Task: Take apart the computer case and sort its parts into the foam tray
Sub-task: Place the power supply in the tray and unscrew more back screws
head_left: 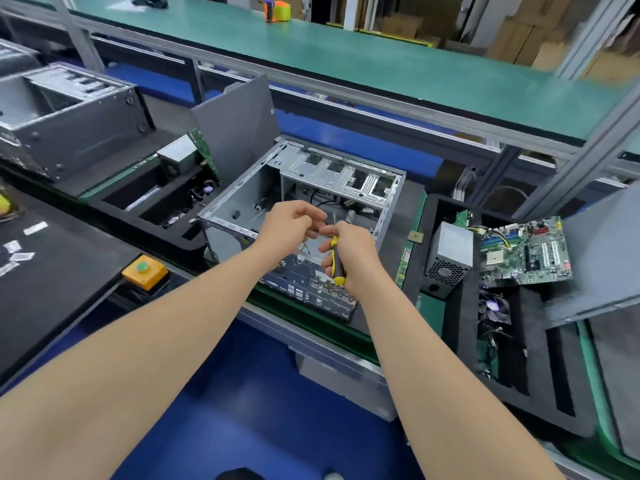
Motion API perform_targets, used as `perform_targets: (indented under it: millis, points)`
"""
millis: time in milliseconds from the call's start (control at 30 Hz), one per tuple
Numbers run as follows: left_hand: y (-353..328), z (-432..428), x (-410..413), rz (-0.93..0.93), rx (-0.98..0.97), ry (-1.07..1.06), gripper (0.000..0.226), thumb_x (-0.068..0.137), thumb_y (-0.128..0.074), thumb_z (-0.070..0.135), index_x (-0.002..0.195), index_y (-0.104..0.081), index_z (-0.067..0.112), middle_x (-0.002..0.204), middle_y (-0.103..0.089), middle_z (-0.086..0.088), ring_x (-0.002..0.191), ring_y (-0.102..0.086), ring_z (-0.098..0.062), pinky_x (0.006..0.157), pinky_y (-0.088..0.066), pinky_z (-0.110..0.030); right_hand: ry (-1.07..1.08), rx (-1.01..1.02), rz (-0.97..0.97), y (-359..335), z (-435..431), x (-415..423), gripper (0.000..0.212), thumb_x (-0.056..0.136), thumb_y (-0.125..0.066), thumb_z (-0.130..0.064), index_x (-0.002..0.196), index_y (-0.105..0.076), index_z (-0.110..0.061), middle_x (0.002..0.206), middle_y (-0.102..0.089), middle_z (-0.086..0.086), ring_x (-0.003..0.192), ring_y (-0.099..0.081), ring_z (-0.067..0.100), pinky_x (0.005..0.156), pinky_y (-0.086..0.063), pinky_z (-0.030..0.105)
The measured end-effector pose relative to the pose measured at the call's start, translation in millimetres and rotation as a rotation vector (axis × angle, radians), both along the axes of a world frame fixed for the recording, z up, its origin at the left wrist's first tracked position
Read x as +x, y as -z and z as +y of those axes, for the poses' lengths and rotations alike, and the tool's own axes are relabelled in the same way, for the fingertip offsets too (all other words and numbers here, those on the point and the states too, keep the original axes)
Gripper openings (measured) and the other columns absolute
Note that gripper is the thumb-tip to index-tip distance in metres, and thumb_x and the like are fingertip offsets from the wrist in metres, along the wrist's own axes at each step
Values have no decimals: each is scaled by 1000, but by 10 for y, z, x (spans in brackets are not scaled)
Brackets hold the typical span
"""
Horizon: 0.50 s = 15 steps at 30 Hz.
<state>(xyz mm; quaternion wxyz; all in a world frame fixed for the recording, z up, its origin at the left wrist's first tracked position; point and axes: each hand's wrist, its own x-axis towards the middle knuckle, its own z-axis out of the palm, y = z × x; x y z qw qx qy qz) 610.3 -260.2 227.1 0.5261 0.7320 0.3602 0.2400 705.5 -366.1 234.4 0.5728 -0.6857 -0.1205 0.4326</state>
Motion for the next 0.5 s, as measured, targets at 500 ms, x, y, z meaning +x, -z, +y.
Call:
perform_targets:
  millis: [500]
  points:
    - [93,1696,-893,72,111,223,37,90,-46,4,96,-76,27,86,-78,10,77,-74,-7,71,-56,-25,166,17,42,72,1430,-1037,28,102,-45,-17,111,-70,-8,70,-61,8,42,-49,18,43,-38,27]
